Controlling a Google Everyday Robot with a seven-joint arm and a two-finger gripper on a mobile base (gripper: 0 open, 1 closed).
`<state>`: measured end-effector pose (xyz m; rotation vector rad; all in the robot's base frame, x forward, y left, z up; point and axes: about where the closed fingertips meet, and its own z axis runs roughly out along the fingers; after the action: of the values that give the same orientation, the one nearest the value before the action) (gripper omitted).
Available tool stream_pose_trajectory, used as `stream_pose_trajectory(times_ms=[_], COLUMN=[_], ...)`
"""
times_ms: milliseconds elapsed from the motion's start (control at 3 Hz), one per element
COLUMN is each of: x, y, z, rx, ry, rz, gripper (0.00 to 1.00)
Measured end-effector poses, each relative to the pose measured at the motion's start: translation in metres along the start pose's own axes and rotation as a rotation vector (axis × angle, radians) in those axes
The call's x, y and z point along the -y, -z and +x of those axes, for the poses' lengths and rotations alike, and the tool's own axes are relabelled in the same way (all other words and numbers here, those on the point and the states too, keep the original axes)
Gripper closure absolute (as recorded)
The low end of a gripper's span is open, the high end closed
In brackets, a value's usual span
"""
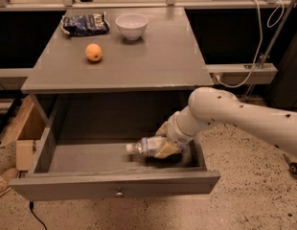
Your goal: Pick blue plastic bottle from top drawer and place on counter
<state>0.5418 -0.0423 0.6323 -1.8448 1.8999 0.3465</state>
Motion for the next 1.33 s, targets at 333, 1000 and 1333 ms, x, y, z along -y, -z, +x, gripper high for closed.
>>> stream_pose_trajectory(times_ms=[333,1000,1333], x=[0.0,0.024,0.024], y=[0.042,0.163,0.163], z=[-0.01,-0.02,-0.02], rx=[0.065,0.161,0.161], ry=[0.033,0.094,0.094], rz=[0.036,0.057,0.058], gripper=[0.86,1.0,1.0])
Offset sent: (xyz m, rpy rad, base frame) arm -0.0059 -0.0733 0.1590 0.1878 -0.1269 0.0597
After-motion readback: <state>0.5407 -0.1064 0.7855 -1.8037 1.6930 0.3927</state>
